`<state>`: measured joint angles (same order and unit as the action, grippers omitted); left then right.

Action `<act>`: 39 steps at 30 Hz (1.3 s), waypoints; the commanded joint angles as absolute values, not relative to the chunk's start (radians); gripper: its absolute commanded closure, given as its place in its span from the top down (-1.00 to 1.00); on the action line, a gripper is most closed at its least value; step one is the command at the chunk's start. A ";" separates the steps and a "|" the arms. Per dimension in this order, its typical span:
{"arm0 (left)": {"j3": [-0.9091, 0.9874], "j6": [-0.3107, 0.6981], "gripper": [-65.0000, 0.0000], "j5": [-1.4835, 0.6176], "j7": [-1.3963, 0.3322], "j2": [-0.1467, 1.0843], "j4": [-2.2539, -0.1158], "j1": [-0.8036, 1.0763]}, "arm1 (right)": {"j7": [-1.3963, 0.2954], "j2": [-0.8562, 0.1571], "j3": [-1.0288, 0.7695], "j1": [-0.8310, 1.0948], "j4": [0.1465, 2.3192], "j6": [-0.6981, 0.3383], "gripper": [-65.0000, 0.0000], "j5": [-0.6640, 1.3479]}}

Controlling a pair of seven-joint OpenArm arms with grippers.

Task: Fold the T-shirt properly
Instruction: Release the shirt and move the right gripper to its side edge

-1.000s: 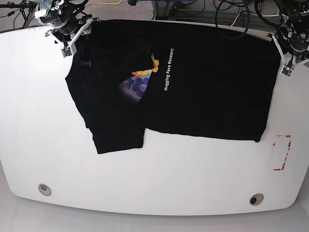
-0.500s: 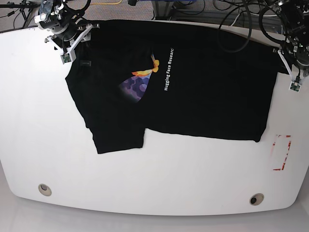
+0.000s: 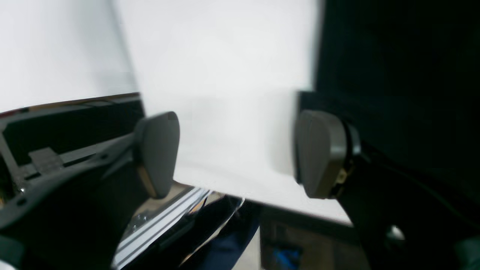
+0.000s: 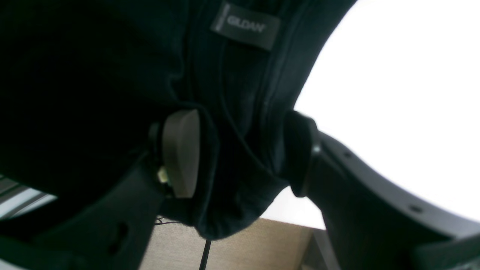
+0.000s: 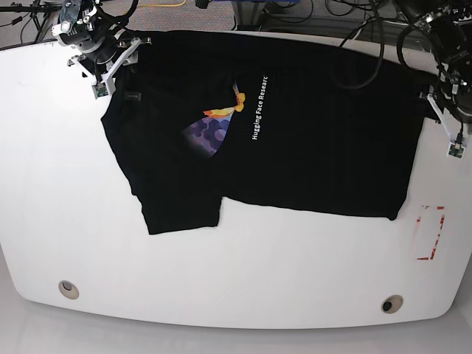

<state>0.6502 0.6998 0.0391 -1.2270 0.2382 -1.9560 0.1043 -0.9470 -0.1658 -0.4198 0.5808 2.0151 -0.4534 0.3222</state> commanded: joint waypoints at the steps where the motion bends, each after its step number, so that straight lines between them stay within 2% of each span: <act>1: 0.680 0.698 0.41 -0.010 -1.267 0.255 -1.971 0.079 | -0.932 -0.176 -0.426 0.581 2.035 -0.455 0.05 0.334; 8: 0.791 0.698 0.41 -0.165 -1.337 0.255 -1.969 0.010 | -0.932 -0.176 -0.426 0.576 2.035 -0.455 0.05 0.334; 19: 0.817 0.698 0.41 -0.209 -1.334 0.252 -1.969 -0.010 | -0.931 -0.182 -0.429 0.527 2.035 -0.455 0.05 0.334; 29: 0.816 0.698 0.41 -0.185 -1.325 0.248 -1.969 -0.051 | -0.978 -0.213 -0.433 0.389 2.031 -0.447 0.05 0.321; 39: 0.745 0.698 0.41 -0.180 -1.175 0.206 -1.966 -0.045 | -0.978 -0.220 -0.429 0.150 1.888 -0.449 0.05 0.321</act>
